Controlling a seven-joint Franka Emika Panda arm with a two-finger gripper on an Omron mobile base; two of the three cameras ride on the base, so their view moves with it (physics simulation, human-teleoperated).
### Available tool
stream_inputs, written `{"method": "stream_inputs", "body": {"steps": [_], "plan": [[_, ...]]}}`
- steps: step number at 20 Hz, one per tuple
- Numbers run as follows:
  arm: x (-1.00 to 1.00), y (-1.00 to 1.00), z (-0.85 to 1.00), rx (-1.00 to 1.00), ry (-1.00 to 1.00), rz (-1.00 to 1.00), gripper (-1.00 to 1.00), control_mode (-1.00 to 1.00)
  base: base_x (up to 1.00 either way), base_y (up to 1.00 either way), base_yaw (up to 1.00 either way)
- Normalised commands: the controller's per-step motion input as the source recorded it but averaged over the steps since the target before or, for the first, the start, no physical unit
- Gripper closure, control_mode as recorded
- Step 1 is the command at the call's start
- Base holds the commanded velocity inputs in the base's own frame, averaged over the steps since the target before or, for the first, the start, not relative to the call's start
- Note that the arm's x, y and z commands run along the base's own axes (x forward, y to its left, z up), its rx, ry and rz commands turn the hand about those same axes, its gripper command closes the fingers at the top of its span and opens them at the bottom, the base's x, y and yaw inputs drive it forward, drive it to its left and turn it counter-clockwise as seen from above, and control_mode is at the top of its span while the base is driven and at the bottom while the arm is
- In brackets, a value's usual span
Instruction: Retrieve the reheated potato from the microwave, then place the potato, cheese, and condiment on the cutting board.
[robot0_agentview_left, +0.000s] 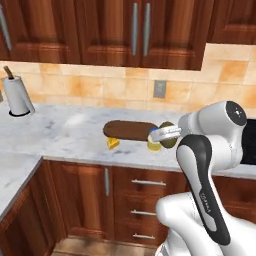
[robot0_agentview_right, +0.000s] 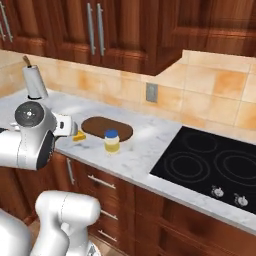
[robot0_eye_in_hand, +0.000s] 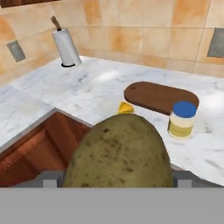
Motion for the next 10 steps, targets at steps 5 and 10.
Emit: {"method": "stream_inputs", "body": {"steps": [5, 10], "plan": [[0.00, 0.00, 0.00, 0.00, 0.00, 0.00, 1.00, 1.00, 0.56, 0.34, -0.45], [0.00, 0.00, 0.00, 0.00, 0.00, 0.00, 1.00, 1.00, 0.32, 0.43, -0.50]]}}
